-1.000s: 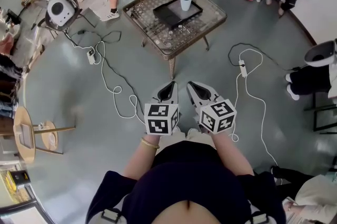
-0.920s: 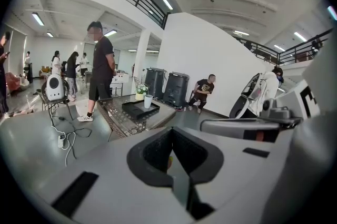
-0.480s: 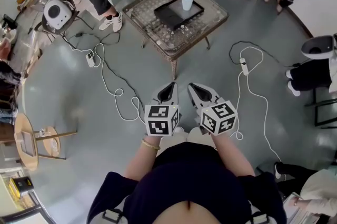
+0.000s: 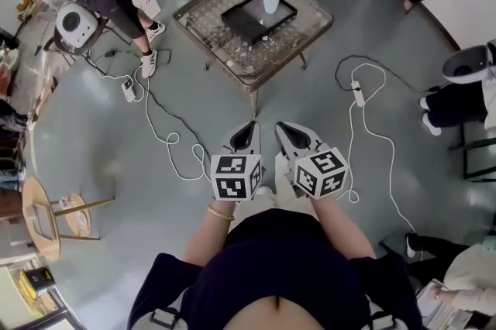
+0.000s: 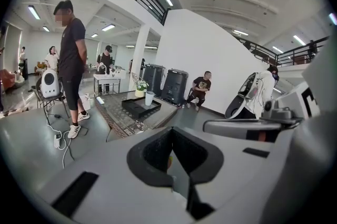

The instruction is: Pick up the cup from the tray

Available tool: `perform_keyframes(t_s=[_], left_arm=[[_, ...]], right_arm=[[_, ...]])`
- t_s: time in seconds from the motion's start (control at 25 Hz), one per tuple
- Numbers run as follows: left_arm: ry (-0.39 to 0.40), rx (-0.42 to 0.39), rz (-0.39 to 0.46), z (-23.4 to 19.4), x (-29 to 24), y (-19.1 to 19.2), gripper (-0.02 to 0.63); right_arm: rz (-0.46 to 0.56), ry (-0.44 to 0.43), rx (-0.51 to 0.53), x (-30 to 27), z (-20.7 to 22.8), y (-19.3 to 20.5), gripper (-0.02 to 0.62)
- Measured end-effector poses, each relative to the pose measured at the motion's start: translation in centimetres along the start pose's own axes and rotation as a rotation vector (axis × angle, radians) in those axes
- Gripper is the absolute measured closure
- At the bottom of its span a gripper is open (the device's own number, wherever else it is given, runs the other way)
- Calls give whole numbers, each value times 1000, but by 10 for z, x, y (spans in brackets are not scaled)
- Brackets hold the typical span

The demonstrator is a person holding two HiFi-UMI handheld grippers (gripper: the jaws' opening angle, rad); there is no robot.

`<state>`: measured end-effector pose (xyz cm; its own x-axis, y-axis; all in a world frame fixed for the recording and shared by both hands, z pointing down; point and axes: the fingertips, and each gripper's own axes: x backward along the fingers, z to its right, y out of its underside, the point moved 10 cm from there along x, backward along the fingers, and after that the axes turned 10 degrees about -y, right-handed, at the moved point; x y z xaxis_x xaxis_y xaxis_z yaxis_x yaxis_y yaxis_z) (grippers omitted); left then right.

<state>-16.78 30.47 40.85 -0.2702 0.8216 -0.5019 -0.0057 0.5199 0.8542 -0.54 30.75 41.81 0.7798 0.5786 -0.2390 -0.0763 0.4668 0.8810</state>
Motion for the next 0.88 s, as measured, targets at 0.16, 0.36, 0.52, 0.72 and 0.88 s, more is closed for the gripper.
perform_keyframes(t_s=[0.16, 0.36, 0.52, 0.72, 0.88], left_arm=[[-11, 8, -4, -5, -17, -8, 598], [-17, 27, 11, -11, -49, -23, 598], [-23, 32, 17, -10, -82, -41, 598], [-44, 48, 14, -9, -122, -62, 598], [-63, 66, 14, -5, -153, -81, 598]], right_arm=[[-10, -20, 3, -16, 16, -8, 588], [-14, -48, 11, -39, 48, -23, 586], [-21, -50, 21, -54, 82, -43, 588], [-35, -41, 31, -67, 124, -67, 586], [-55, -53, 35, -77, 157, -86, 588]])
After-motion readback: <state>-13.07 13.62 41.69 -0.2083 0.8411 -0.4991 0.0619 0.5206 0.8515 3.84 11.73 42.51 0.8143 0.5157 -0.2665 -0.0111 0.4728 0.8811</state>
